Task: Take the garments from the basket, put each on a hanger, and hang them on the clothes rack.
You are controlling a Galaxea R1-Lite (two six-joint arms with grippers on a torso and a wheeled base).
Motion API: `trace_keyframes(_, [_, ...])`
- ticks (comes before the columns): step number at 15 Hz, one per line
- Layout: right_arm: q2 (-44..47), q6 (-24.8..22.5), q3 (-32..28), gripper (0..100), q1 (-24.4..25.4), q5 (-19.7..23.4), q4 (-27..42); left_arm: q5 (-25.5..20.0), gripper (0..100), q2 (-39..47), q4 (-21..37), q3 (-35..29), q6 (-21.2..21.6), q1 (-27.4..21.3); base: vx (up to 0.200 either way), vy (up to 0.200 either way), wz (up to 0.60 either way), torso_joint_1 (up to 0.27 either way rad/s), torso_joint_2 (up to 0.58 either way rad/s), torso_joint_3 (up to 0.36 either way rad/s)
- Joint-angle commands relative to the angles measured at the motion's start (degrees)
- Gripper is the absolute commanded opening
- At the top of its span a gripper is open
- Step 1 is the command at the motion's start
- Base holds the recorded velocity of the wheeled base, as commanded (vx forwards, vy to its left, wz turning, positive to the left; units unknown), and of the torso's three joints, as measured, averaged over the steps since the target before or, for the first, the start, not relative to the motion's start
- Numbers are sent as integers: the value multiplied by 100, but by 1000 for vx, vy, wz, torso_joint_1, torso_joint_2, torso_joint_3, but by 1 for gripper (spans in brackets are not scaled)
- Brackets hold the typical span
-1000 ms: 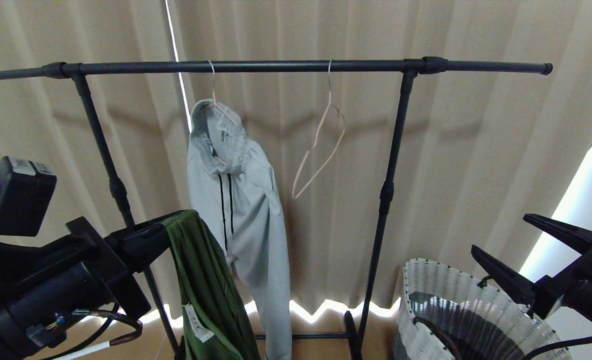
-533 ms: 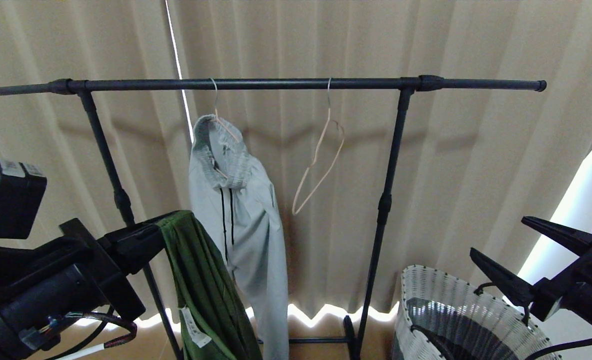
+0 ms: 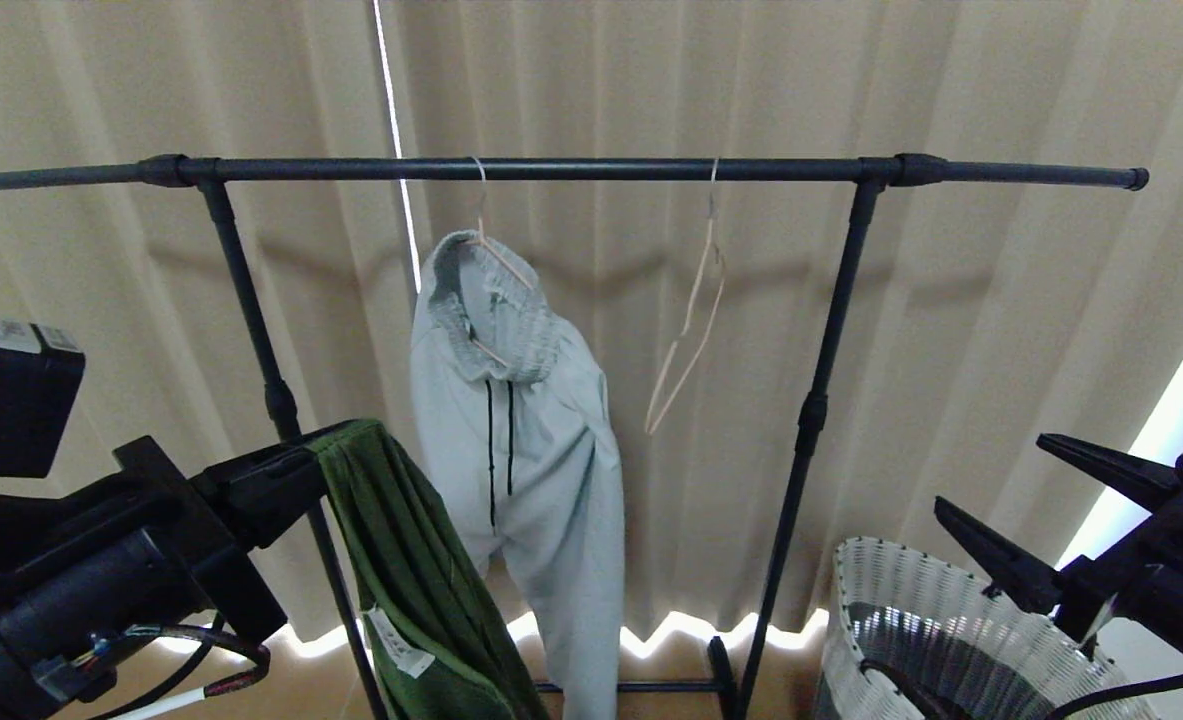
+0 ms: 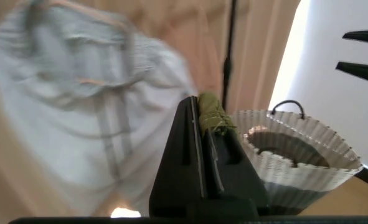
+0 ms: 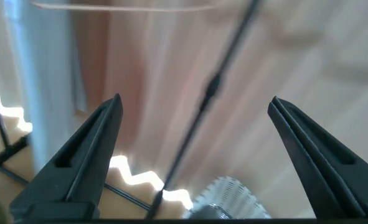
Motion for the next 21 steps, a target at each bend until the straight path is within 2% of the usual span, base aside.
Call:
trace_keyframes(1, [3, -3, 16, 100, -2, 2, 0, 5, 0, 1, -3, -1, -1, 2, 0, 200, 0, 2, 2, 7])
trace_keyframes(8, [3, -3, 16, 100, -2, 11, 0, 5, 0, 1, -3, -1, -1, 2, 0, 200, 0, 2, 4, 3])
trace_keyframes(18, [12, -3, -10, 100, 6, 20, 9, 13, 0, -8, 6, 16, -18, 11, 0, 0, 0, 0, 0, 0])
trace_keyframes(21, [12, -3, 8, 100, 6, 20, 9, 13, 0, -8, 6, 25, -27, 11, 200, 0, 0, -1, -1, 4])
